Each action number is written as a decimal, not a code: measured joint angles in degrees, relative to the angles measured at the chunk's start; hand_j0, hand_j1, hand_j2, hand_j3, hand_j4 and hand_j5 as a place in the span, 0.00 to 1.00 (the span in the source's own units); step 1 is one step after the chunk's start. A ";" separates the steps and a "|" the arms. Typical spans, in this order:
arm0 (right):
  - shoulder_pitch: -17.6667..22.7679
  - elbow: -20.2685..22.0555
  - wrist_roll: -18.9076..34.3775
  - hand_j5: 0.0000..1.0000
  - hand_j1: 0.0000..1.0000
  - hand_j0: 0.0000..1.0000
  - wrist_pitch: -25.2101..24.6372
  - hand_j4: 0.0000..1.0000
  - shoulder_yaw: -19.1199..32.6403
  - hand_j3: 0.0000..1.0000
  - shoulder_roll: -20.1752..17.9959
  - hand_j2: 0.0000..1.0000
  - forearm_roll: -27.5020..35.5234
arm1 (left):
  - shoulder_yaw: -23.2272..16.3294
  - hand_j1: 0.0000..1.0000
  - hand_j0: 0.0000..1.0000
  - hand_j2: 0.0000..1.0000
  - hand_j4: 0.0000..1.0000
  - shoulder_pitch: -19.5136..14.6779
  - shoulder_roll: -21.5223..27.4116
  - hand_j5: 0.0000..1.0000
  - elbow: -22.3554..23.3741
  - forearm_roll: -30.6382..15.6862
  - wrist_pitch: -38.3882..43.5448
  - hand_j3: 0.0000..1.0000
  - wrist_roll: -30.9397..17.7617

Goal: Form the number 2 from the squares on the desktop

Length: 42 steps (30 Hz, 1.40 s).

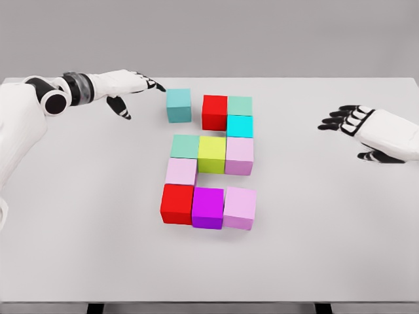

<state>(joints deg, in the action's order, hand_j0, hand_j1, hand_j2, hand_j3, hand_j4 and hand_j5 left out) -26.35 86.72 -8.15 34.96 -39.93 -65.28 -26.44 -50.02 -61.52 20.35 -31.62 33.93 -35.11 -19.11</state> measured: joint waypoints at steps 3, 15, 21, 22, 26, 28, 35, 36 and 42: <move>1.30 -0.93 0.06 1.00 1.00 1.00 0.01 1.00 7.15 1.00 2.38 1.00 0.01 | 0.13 0.96 0.96 0.96 0.96 -0.62 0.02 0.96 0.28 -0.05 0.01 0.96 0.01; 8.85 -11.25 7.49 1.00 1.00 1.00 0.04 1.00 17.48 1.00 16.88 1.00 -0.39 | 0.23 0.96 0.96 0.96 0.96 -2.37 -1.60 0.96 3.44 -0.01 0.01 0.96 0.01; 9.21 -16.36 8.06 1.00 1.00 1.00 0.05 1.00 20.91 1.00 20.06 1.00 -0.21 | 0.14 0.96 0.96 0.96 0.96 -2.37 -2.76 0.96 6.03 0.04 0.00 0.96 0.01; 9.21 -16.86 8.09 1.00 1.00 1.00 0.05 1.00 21.09 1.00 20.22 1.00 -0.19 | 0.12 0.96 0.96 0.96 0.96 -2.37 -2.81 0.96 6.32 0.05 0.00 0.96 0.01; 9.38 -17.54 8.20 1.00 1.00 1.00 0.05 1.00 21.37 1.00 20.65 1.00 -0.19 | 0.09 0.96 0.96 0.96 0.96 -2.37 -2.81 0.96 6.80 0.06 0.00 0.96 0.01; 9.38 -17.60 8.24 1.00 1.00 1.00 0.05 1.00 21.40 1.00 20.76 1.00 -0.20 | 0.08 0.96 0.96 0.96 0.96 -2.37 -2.79 0.96 6.87 0.06 0.00 0.96 0.01; 10.70 -17.73 7.77 1.00 1.00 1.00 0.05 1.00 24.63 1.00 22.17 1.00 0.27 | -0.45 0.96 0.96 0.96 0.96 -1.32 -2.83 0.96 6.05 1.05 0.00 0.96 -0.05; 10.87 -17.66 7.74 1.00 1.00 1.00 0.05 1.00 24.82 1.00 22.44 1.00 0.30 | -0.47 0.96 0.96 0.96 0.96 -1.41 -2.86 0.96 5.98 1.17 0.00 0.96 -0.08; 11.84 -17.52 7.66 1.00 1.00 1.00 0.05 1.00 25.45 1.00 24.50 1.00 0.38 | -0.51 0.96 0.96 0.96 0.96 -1.58 -3.13 0.96 5.76 1.57 0.00 0.96 -0.74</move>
<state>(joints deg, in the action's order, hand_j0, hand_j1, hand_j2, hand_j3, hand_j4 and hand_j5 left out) -14.50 69.20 -0.49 35.00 -14.48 -40.78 -26.06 -50.52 -63.11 17.21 -25.86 35.49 -35.11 -19.85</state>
